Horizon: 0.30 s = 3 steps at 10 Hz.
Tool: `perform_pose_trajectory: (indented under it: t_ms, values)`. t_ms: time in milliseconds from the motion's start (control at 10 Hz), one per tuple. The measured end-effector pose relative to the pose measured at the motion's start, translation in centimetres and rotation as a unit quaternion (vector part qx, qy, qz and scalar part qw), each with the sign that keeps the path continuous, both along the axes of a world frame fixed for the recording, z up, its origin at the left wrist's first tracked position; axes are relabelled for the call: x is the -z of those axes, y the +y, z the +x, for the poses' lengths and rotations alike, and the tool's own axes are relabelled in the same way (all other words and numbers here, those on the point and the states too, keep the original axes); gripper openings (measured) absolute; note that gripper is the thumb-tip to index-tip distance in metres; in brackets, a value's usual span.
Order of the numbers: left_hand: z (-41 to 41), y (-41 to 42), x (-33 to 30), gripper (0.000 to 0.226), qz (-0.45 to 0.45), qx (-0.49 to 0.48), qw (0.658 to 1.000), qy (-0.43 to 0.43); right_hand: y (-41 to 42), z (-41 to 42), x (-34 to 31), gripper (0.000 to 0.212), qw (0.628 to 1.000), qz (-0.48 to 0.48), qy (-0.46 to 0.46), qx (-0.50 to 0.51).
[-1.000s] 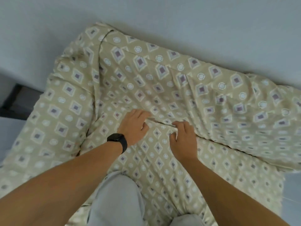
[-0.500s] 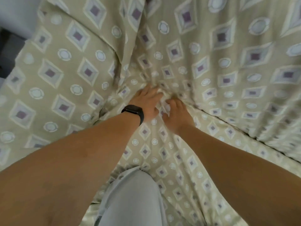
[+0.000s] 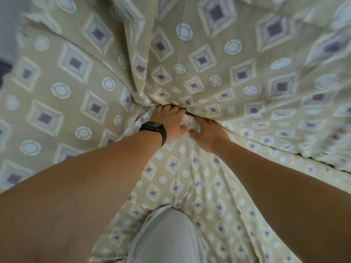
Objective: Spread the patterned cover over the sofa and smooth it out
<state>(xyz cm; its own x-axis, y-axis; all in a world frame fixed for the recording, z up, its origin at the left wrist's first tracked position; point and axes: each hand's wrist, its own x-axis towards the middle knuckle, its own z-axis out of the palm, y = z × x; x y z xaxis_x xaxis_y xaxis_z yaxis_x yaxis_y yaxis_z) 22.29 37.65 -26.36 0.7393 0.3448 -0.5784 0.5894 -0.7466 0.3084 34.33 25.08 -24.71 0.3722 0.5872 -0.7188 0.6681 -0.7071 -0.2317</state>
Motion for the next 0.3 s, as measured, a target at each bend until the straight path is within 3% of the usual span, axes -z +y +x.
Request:
perform_pose_trajectory:
  t_ms: [100,300]
  values:
    - [-0.8,-1.5,-4.0,0.061,-0.036,0.001,0.999,-0.025,-1.7,-1.0,-4.9,0.061,0.995,0.042,0.027,0.084]
    - [1.8,-5.0,-15.7,0.044,-0.070,0.066,0.995,-0.041,-6.6,0.5,-16.1,0.046,0.983,0.039,0.007,0.177]
